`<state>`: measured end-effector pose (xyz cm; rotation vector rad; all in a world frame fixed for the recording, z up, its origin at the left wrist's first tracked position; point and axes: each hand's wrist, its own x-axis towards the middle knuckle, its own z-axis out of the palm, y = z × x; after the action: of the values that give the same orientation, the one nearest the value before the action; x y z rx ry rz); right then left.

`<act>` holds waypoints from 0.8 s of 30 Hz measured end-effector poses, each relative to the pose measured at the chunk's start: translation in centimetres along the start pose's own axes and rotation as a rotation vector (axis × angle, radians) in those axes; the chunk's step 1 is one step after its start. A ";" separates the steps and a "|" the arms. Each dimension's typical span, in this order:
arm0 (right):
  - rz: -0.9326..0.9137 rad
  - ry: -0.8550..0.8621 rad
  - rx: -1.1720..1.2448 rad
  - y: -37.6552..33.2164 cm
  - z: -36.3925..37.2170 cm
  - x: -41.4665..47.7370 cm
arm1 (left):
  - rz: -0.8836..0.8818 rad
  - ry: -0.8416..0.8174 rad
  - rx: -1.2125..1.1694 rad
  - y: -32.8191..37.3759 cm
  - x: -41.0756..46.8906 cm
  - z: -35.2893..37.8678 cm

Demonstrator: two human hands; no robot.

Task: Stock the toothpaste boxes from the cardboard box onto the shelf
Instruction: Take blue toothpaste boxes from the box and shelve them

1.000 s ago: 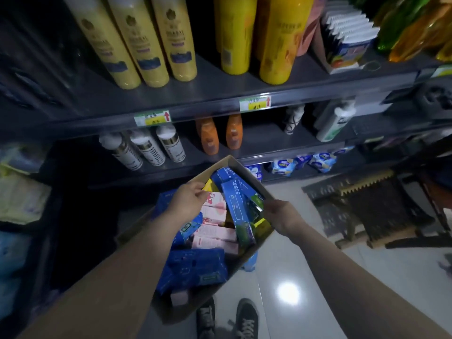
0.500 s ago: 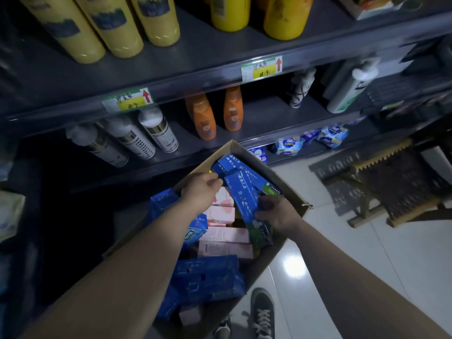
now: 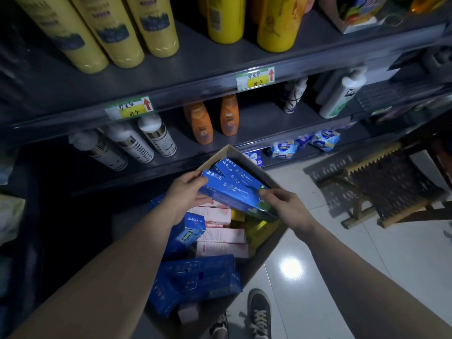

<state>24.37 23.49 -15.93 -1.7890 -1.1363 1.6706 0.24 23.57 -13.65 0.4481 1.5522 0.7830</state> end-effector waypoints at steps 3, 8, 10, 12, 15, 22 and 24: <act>0.138 -0.016 0.030 -0.9 -1.3 -0.3 | 0.033 -0.034 -0.115 0.7 -1.0 -0.7; 0.133 -0.029 0.162 -1.4 -2.1 -0.6 | 0.070 -0.048 -0.099 1.5 -2.3 -0.3; 0.086 -0.025 0.238 -1.5 -2.5 -0.7 | 0.065 -0.017 -0.058 1.4 -2.4 0.0; 0.062 -0.022 0.272 -1.4 -3.0 -0.7 | 0.052 -0.006 -0.040 1.1 -2.6 0.4; 0.043 -0.011 0.242 -1.3 -3.7 -1.1 | 0.032 -0.030 0.020 0.7 -2.8 0.9; 0.019 0.011 0.273 -1.2 -5.1 -1.4 | 0.034 -0.012 0.023 0.1 -2.7 2.0; 0.015 0.055 0.212 -1.6 -5.1 -1.6 | 0.040 -0.009 0.013 0.0 -2.4 2.3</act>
<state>28.99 24.24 -12.84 -1.7020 -0.8883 1.6711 2.80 22.43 -11.95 0.4932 1.5448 0.8013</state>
